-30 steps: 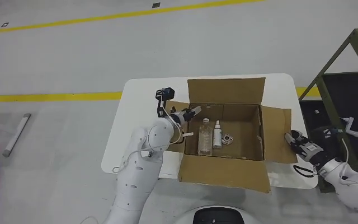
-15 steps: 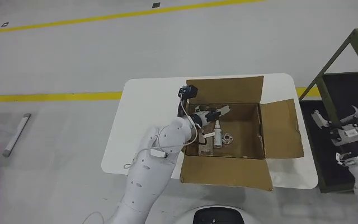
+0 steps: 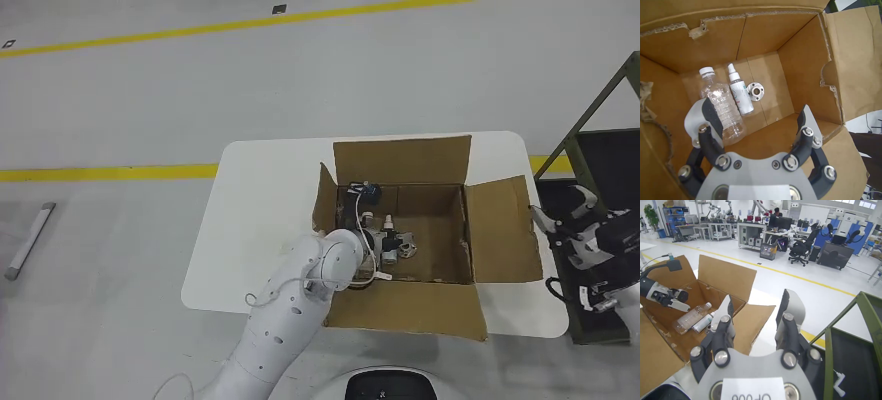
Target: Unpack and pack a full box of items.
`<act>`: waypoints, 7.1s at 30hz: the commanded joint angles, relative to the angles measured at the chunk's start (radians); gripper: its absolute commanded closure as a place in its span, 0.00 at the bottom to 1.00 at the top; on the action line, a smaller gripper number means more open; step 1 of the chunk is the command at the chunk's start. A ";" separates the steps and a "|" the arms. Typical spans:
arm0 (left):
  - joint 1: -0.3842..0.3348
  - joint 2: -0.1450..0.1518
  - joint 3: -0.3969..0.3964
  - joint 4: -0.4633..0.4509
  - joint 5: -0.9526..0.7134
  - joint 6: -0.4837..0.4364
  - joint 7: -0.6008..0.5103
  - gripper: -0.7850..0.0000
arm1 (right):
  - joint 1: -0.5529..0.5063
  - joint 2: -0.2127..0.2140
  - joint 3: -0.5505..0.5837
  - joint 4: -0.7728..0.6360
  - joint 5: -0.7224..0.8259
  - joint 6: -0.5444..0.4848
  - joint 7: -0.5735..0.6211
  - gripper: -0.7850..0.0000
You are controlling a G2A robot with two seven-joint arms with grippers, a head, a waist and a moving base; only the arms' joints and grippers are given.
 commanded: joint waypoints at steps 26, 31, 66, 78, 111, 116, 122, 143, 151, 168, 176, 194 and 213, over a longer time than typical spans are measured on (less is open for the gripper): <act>-0.148 -0.067 0.165 0.248 0.115 0.085 -0.034 0.00 | -0.070 -0.007 -0.015 -0.030 -0.067 -0.038 -0.015 1.00; -0.174 -0.094 0.191 0.306 0.109 0.164 -0.039 0.00 | -0.076 -0.008 -0.012 -0.036 -0.066 -0.038 -0.013 1.00; -0.228 -0.140 0.210 0.416 0.195 0.270 -0.030 0.19 | -0.075 -0.018 -0.041 -0.031 -0.068 -0.042 -0.027 1.00; -0.229 -0.170 0.238 0.481 0.256 0.267 -0.058 0.04 | -0.079 -0.020 -0.040 -0.030 -0.066 -0.047 -0.025 1.00; -0.247 -0.243 0.228 0.605 0.375 0.272 -0.106 0.16 | -0.084 -0.026 -0.028 -0.029 -0.068 -0.047 -0.018 1.00; -0.251 -0.253 0.223 0.627 0.397 0.280 -0.117 0.06 | -0.083 -0.027 -0.030 -0.030 -0.069 -0.045 -0.016 1.00; -0.256 -0.263 0.228 0.647 0.444 0.291 -0.108 0.10 | -0.080 -0.028 -0.033 -0.023 -0.071 -0.045 -0.019 1.00; -0.249 -0.292 0.157 0.718 0.417 0.287 -0.130 0.10 | -0.084 -0.031 -0.031 -0.019 -0.074 -0.044 -0.023 1.00; -0.252 -0.304 0.136 0.750 0.399 0.284 -0.119 0.14 | -0.090 -0.032 -0.027 -0.026 -0.074 -0.045 -0.023 1.00; -0.263 -0.318 0.086 0.753 0.385 0.275 -0.089 1.00 | -0.098 -0.037 -0.011 -0.045 -0.022 -0.025 -0.029 1.00; -0.261 -0.298 0.012 0.600 0.378 0.249 -0.119 1.00 | -0.134 -0.046 0.090 -0.047 0.209 0.030 -0.020 0.83; -0.172 -0.257 -0.112 0.215 0.406 0.146 -0.238 1.00 | -0.211 -0.075 -0.030 0.024 0.793 0.005 0.151 0.51; -0.190 -0.236 -0.217 0.121 0.458 0.076 -0.233 1.00 | -0.125 -0.062 -0.011 0.122 0.758 -0.016 0.349 1.00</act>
